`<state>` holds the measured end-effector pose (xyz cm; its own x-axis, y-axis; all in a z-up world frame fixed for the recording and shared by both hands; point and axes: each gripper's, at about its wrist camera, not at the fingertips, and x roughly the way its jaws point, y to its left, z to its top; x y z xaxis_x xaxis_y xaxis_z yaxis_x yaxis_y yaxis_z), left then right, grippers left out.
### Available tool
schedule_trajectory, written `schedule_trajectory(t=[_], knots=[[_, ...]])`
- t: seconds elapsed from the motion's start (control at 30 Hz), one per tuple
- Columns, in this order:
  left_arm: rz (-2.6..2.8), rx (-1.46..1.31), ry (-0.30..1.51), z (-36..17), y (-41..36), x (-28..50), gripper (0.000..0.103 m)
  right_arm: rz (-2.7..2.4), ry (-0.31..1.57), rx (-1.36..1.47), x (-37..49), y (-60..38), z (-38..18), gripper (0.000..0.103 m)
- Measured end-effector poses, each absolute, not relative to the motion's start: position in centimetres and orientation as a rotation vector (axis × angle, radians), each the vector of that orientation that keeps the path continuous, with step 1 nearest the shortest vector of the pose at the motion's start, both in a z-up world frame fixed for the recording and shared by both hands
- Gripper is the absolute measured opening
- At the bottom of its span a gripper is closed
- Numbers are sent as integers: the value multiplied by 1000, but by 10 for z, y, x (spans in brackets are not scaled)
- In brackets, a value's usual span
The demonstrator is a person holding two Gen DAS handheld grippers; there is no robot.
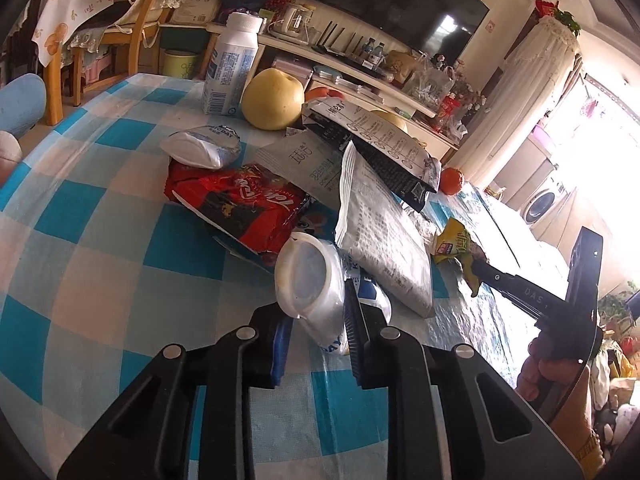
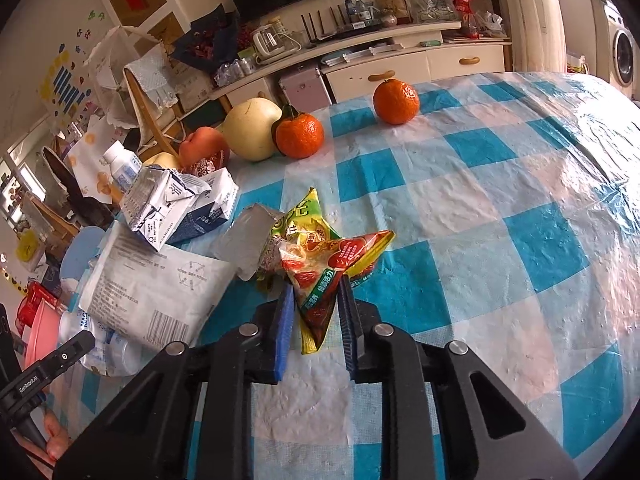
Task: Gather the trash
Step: 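Carry the snack bag and white cup in both tools over the pink bucket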
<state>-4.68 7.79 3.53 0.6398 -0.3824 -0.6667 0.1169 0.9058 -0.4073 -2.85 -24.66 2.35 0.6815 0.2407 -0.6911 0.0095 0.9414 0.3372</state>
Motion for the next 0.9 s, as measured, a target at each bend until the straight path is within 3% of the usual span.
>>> schedule_trajectory(t=[0.9], knots=[[-222, -352, 655, 91, 157, -83, 25, 155, 577, 156, -101, -187, 107, 18]])
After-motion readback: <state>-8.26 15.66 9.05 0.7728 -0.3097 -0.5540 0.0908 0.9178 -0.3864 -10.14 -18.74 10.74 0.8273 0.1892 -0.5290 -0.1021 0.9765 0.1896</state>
